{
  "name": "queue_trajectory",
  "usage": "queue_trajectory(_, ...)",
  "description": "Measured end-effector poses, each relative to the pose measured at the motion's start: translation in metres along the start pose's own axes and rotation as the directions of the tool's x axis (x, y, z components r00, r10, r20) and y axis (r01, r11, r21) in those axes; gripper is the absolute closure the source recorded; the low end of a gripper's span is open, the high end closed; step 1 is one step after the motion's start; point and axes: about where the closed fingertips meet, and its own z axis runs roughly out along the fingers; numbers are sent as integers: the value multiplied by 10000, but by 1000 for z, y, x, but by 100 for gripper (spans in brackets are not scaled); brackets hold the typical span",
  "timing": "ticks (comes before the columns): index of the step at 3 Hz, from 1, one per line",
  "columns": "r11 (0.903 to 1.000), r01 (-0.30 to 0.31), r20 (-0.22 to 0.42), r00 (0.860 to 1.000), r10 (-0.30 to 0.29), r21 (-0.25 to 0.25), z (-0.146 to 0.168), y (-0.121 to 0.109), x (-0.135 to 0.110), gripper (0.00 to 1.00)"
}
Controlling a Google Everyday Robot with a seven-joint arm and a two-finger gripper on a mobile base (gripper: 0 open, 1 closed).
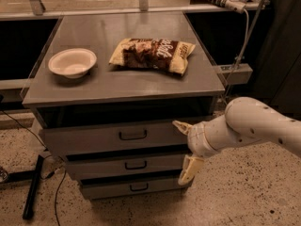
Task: Close top drawer
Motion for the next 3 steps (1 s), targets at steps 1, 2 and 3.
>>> queue_trajectory(1,9998,-41,-266,9996,35,-206,12,-14,7,0)
queue_trajectory(2,9992,-240,-593,9980,221,-326,24,-26,20,0)
queue_trajectory(3,9992,-289,-696,9972,269,-277,26,-31,22,0)
